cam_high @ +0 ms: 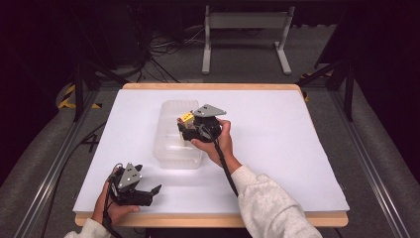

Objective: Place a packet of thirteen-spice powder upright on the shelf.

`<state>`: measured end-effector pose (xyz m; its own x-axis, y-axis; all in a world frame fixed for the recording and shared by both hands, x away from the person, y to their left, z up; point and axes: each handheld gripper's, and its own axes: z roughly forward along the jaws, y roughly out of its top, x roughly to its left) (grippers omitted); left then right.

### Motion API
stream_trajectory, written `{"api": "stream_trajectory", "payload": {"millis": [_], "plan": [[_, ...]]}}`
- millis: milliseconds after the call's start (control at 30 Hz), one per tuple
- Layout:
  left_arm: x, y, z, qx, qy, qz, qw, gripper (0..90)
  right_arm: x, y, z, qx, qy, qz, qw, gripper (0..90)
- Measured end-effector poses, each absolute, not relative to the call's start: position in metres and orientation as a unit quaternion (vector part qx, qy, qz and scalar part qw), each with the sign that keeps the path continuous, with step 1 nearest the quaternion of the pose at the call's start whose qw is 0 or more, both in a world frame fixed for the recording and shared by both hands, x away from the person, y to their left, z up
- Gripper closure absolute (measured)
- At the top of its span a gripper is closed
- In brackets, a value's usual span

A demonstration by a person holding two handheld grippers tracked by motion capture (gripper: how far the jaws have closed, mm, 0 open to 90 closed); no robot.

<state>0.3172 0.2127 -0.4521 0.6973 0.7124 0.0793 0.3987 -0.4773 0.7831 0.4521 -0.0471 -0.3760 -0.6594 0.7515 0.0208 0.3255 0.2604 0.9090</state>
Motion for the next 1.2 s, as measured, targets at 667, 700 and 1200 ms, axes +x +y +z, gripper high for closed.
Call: {"api": "stream_trajectory", "payload": {"millis": [667,700,1200], "plan": [[0.318,0.213,-0.453,0.836,0.333,0.2,0.387,6.4,0.455,-0.039,-0.384,0.343,0.79,0.457,0.223,21.8],[0.317,0.213,-0.453,0.836,0.332,0.2,0.387,6.5,0.455,-0.04,-0.383,0.343,0.791,0.455,0.224,20.3],[0.319,0.211,-0.454,0.837,0.333,0.201,0.384,6.4,0.444,-0.054,-0.372,0.319,0.799,0.448,0.244,15.9]]}}
